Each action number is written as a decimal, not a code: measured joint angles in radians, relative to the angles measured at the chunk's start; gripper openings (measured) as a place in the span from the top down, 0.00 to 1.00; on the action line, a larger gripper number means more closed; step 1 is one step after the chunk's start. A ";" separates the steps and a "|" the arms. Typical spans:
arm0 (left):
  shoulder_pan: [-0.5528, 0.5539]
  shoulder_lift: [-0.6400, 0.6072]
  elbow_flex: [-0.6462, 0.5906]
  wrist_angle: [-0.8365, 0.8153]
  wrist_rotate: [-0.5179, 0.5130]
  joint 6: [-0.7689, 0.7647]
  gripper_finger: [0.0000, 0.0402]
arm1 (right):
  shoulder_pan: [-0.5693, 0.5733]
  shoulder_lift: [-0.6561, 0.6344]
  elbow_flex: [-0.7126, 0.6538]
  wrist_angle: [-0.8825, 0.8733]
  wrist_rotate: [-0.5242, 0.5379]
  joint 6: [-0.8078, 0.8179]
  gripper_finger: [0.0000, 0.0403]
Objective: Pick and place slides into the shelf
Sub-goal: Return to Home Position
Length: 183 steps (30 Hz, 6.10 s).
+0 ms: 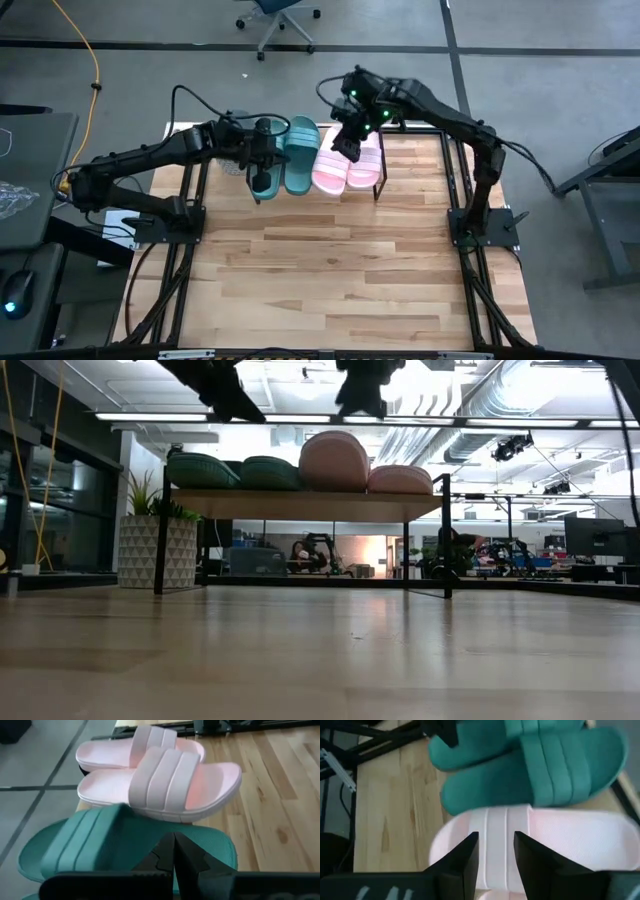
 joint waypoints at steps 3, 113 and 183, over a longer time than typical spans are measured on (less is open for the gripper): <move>0.000 0.000 -0.011 0.001 -0.001 -0.003 1.00 | 0.012 -0.073 -0.167 0.108 0.005 0.071 0.72; 0.000 0.169 -0.028 -0.061 0.070 -0.006 1.00 | 0.248 -0.140 -0.535 0.333 0.351 0.270 0.72; 0.000 0.084 -0.018 -0.013 0.128 -0.057 1.00 | 0.068 -0.260 -0.536 0.241 0.623 0.356 0.72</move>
